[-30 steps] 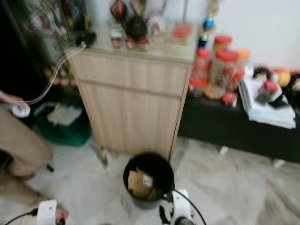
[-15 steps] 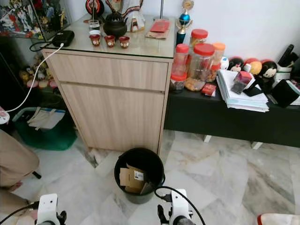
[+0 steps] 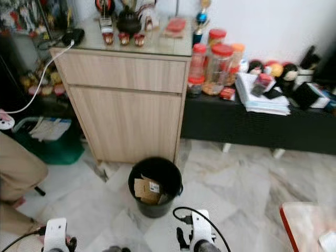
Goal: Picking trash to rubbish bin
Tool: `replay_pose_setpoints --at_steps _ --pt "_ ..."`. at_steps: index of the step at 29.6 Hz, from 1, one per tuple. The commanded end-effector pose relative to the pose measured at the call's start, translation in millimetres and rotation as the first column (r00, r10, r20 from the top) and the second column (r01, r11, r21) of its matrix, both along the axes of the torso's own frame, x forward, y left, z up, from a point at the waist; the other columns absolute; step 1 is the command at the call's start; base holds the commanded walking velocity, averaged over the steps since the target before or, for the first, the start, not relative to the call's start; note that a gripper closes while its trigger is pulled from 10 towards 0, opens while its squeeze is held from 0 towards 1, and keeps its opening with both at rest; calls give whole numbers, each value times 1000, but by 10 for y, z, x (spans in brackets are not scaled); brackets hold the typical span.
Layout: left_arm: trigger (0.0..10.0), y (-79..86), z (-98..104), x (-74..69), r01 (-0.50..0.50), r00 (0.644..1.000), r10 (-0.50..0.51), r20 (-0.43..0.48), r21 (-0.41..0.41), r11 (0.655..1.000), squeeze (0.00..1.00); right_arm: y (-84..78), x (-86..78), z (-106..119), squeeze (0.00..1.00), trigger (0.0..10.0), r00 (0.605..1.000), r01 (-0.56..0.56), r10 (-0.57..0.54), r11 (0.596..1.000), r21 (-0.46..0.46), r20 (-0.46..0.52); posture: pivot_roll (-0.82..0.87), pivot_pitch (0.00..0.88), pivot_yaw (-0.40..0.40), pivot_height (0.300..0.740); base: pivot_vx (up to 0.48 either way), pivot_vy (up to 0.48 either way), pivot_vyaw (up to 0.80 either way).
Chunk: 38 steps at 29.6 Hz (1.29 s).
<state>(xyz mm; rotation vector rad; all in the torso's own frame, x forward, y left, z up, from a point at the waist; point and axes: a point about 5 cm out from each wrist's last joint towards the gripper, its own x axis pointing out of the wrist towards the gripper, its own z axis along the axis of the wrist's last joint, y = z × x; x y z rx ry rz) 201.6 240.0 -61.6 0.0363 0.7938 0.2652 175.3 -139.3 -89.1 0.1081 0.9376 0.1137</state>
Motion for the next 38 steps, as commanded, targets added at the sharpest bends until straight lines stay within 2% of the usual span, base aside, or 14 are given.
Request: replay_pose_setpoints --at_steps 1,23,31,38 --pt "10000 -3 -99 -184 -22 999 21 -49 -12 1000 0 -21 99 46 0 10000 1000 1 -1 1000 -6 28 55 36 -41 740 0 0 0" --pt "10000 -7 -103 -187 -2 999 1 -54 -10 1000 0 -5 104 50 0 10000 999 2 -2 1000 -2 33 55 31 -37 740 0 0 0" --pt "10000 32 -73 -164 7 999 -5 -35 37 999 0 11 117 59 0 10000 999 8 -8 1000 6 47 55 29 -32 740 0 0 0" --pt "10000 47 -50 -129 11 1000 -10 -24 41 999 0 19 125 65 0 10000 999 12 -12 1000 10 53 52 17 -21 740 0 0 0"
